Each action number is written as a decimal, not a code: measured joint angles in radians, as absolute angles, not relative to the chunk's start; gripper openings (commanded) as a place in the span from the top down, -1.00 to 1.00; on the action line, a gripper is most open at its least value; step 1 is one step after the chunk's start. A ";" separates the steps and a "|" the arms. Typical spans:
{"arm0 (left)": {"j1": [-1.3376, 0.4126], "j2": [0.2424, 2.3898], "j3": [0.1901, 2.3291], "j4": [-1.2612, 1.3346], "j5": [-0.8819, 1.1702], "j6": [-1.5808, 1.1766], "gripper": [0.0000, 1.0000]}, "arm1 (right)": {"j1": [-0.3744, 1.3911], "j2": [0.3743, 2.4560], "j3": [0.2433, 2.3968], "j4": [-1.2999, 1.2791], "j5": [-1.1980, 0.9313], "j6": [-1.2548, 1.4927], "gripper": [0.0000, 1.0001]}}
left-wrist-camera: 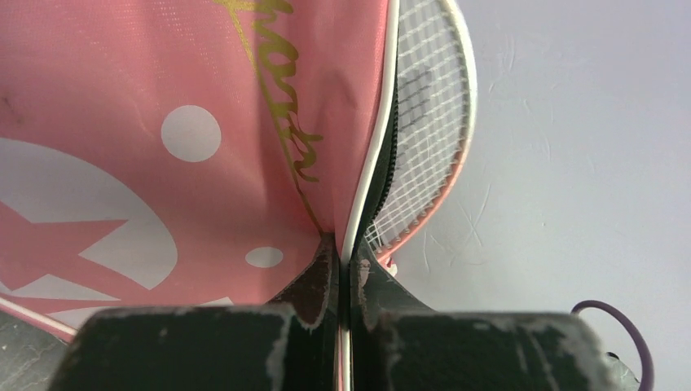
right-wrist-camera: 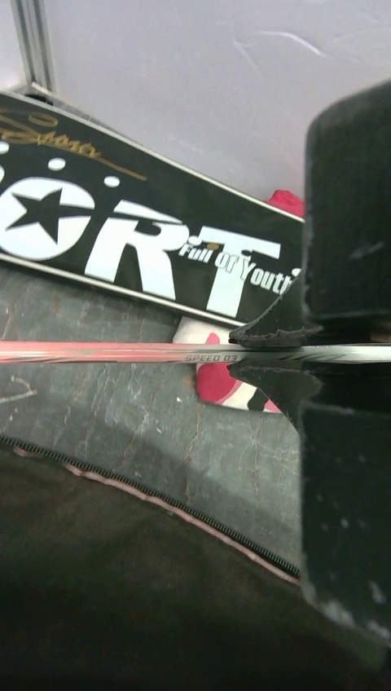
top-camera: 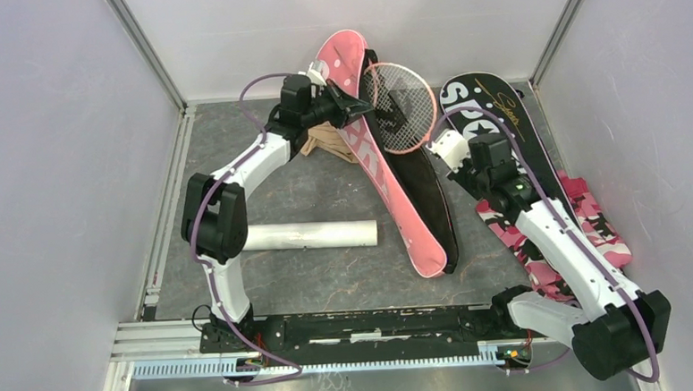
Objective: Pack up the badminton gear
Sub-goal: Place the racket in the racket bag, then adjust the racket bag at the center of the board.
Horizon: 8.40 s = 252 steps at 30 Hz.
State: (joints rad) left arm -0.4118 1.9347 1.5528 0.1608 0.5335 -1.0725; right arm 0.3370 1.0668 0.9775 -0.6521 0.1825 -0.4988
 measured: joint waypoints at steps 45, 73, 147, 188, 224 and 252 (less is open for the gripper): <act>-0.468 1.954 1.341 0.451 0.607 -1.264 0.96 | 0.470 1.555 1.122 -0.363 -0.192 -0.211 0.31; -0.471 1.977 1.341 0.534 0.667 -1.252 0.96 | 0.358 1.294 0.801 -0.542 -0.459 -0.419 -0.43; -0.445 2.004 1.296 0.661 0.633 -1.456 0.96 | 0.375 1.228 0.840 -0.523 -0.487 -0.418 -0.66; -0.450 1.956 1.353 0.415 0.595 -1.185 0.50 | 0.175 1.522 1.071 -0.478 -0.640 -0.366 1.00; -0.522 1.753 1.564 -0.151 0.653 0.148 -0.39 | 0.142 1.603 1.331 -1.047 -0.737 -0.969 1.00; -0.691 1.852 1.723 -0.451 0.408 1.107 -0.48 | 0.142 1.606 1.356 -1.183 -0.766 -1.113 1.00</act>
State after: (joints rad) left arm -0.6914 1.8519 1.7233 -0.4515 0.4080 1.1072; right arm 0.1417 1.6058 1.3563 -1.1828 -0.7662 -1.1130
